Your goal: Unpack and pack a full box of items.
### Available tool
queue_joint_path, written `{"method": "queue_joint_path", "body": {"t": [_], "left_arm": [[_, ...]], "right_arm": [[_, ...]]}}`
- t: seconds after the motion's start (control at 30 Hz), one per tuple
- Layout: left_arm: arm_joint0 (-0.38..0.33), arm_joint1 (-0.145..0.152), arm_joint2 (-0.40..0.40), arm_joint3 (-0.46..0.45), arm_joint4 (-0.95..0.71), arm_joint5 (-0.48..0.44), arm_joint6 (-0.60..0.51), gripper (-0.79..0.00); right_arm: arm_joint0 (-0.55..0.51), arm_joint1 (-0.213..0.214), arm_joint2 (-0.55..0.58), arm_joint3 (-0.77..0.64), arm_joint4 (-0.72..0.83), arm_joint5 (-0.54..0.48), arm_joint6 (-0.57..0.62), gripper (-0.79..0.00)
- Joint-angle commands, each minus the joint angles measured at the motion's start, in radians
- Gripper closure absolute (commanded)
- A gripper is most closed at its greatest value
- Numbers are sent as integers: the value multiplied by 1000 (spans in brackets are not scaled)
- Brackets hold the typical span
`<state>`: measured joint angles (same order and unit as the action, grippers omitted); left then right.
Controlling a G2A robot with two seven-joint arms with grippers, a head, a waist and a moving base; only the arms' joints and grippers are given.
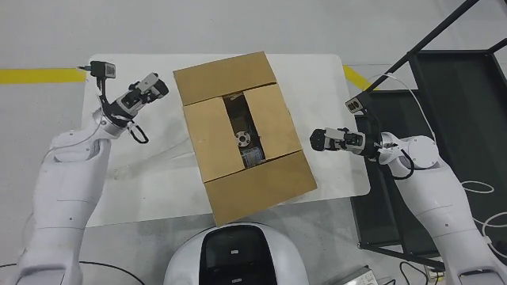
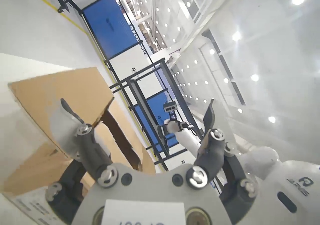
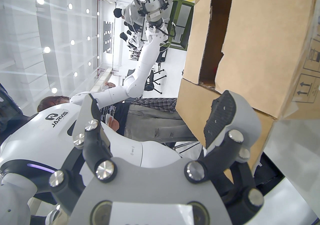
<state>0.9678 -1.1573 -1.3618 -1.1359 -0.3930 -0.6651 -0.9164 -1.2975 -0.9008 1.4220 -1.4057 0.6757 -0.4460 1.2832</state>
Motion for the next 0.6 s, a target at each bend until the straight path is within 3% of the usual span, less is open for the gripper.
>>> {"method": "queue_joint_path", "body": {"t": [0.0,0.13,0.33,0.43,0.57], "left_arm": [[44,10,-31,-54,-22,11,-36,-785],[116,24,-94,-130,-42,20,-3,-785],[222,20,-135,-274,83,53,298,-785],[263,21,-139,-330,125,72,332,-785],[280,28,-165,-332,162,99,328,-785]], "right_arm": [[0,0,0,0,0,0,0,-785],[0,0,0,0,0,0,0,-785],[0,0,0,0,0,0,0,-785],[0,0,0,0,0,0,0,-785],[0,0,0,0,0,0,0,-785]]}}
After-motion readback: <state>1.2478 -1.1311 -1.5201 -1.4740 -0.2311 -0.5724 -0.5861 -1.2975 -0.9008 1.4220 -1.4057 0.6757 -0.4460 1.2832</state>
